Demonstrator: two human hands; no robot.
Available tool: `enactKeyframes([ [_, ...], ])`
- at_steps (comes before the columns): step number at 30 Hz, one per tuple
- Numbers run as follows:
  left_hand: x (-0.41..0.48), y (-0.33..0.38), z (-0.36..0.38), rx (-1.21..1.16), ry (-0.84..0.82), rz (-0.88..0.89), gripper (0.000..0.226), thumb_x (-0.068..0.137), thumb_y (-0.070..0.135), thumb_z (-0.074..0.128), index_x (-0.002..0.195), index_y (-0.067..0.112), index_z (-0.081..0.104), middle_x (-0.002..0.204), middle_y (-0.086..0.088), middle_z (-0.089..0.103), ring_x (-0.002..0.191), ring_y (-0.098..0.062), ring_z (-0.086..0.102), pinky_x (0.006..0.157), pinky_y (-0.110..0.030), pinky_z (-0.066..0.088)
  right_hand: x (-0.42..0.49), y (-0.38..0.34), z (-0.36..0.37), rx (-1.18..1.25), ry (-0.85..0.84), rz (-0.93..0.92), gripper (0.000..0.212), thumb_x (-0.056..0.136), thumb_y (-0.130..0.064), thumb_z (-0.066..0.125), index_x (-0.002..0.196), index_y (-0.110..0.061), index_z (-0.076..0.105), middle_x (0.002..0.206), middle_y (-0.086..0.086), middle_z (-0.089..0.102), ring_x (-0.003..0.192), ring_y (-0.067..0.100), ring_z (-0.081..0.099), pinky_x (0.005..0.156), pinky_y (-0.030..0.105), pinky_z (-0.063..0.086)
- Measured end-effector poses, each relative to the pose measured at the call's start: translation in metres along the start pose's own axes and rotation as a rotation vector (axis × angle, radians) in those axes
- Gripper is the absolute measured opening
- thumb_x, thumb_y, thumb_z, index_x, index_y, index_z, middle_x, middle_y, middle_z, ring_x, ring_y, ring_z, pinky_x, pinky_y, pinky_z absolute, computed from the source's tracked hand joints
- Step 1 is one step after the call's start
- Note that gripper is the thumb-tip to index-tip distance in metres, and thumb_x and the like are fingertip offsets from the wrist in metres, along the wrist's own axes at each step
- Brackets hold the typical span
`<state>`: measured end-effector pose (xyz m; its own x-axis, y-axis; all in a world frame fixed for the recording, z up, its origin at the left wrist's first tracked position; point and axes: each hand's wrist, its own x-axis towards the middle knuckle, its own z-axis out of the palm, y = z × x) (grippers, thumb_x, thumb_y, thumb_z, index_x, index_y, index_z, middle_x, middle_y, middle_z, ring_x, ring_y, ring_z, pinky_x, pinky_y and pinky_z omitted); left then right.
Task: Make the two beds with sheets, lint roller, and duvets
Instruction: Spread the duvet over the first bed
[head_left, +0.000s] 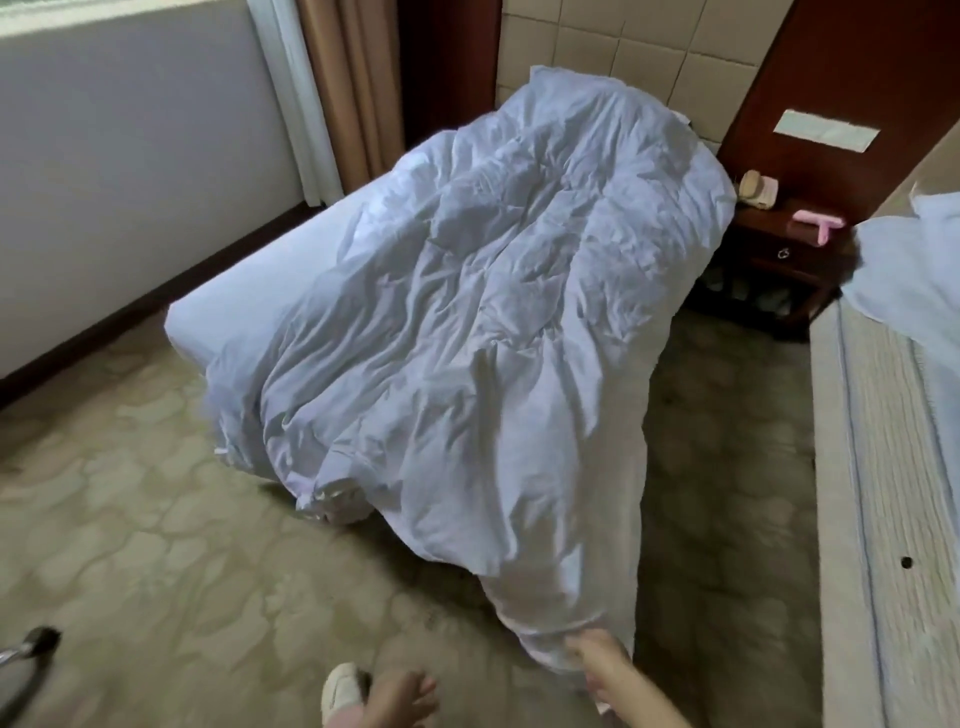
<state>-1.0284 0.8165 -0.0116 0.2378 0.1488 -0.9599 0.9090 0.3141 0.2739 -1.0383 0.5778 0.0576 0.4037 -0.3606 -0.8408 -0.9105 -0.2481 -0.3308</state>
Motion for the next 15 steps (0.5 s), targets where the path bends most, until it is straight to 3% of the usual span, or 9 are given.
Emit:
enactKeyframes([
  [2, -0.023, 0.035, -0.028, 0.040, -0.105, 0.034, 0.023, 0.098, 0.011, 0.044, 0.080, 0.001, 0.054, 0.067, -0.010, 0.056, 0.052, -0.021, 0.053, 0.052, -0.023, 0.035, -0.007, -0.035, 0.030, 0.009, -0.036, -0.021, 0.024, 0.095, -0.018, 0.053, 0.116, -0.007, 0.054, 0.098, 0.010, 0.057, 0.083, 0.019, 0.051, 0.072, 0.026, 0.043],
  [4, -0.024, 0.075, -0.069, 0.080, -0.090, 0.048, 0.024, 0.097, 0.014, 0.045, 0.077, 0.008, 0.055, 0.072, -0.005, 0.057, 0.061, -0.018, 0.053, 0.058, -0.026, 0.028, -0.016, -0.084, 0.066, 0.005, -0.068, -0.004, 0.006, 0.096, -0.015, 0.049, 0.096, -0.010, 0.050, 0.081, 0.008, 0.048, 0.066, 0.016, 0.042, 0.056, 0.026, 0.034],
  [7, -0.011, 0.145, -0.132, 0.095, -0.051, 0.112, 0.024, 0.098, 0.017, 0.044, 0.078, 0.012, 0.056, 0.081, -0.002, 0.059, 0.067, -0.014, 0.053, 0.061, -0.026, 0.028, -0.010, -0.160, 0.135, 0.047, -0.086, 0.021, 0.018, 0.096, -0.019, 0.046, 0.080, -0.013, 0.043, 0.074, 0.008, 0.043, 0.060, 0.018, 0.039, 0.051, 0.026, 0.027],
  [9, -0.006, 0.191, -0.173, 0.115, 0.007, 0.150, 0.020, 0.099, 0.017, 0.043, 0.084, 0.014, 0.056, 0.094, -0.003, 0.062, 0.069, -0.012, 0.054, 0.061, -0.025, 0.028, -0.016, -0.212, 0.179, -0.011, -0.120, -0.089, 0.011, 0.085, -0.013, 0.051, 0.075, -0.013, 0.048, 0.063, 0.005, 0.040, 0.052, 0.016, 0.035, 0.047, 0.023, 0.024],
  [10, 0.000, 0.212, -0.192, 0.112, 0.048, 0.167, 0.018, 0.099, 0.017, 0.042, 0.087, 0.015, 0.055, 0.100, -0.003, 0.061, 0.068, -0.012, 0.054, 0.061, -0.024, 0.028, -0.020, -0.235, 0.200, -0.034, -0.138, -0.148, 0.005, 0.081, -0.012, 0.052, 0.077, -0.011, 0.054, 0.063, 0.005, 0.042, 0.054, 0.016, 0.038, 0.047, 0.024, 0.026],
  [13, 0.017, 0.276, -0.233, 0.122, 0.148, 0.207, 0.015, 0.099, 0.015, 0.040, 0.098, 0.012, 0.055, 0.104, -0.004, 0.059, 0.067, -0.013, 0.052, 0.060, -0.025, 0.028, -0.027, -0.293, 0.247, -0.097, -0.123, -0.319, 0.026, 0.085, -0.011, 0.051, 0.103, 0.005, 0.062, 0.078, 0.013, 0.055, 0.074, 0.023, 0.053, 0.061, 0.030, 0.041],
  [15, 0.031, 0.319, -0.244, 0.130, 0.171, 0.234, 0.016, 0.098, 0.015, 0.040, 0.095, 0.013, 0.055, 0.103, -0.004, 0.060, 0.066, -0.013, 0.053, 0.060, -0.025, 0.029, -0.024, -0.326, 0.265, -0.135, -0.071, -0.367, 0.025, 0.084, -0.007, 0.047, 0.097, 0.006, 0.064, 0.080, 0.011, 0.055, 0.077, 0.021, 0.053, 0.064, 0.030, 0.040],
])
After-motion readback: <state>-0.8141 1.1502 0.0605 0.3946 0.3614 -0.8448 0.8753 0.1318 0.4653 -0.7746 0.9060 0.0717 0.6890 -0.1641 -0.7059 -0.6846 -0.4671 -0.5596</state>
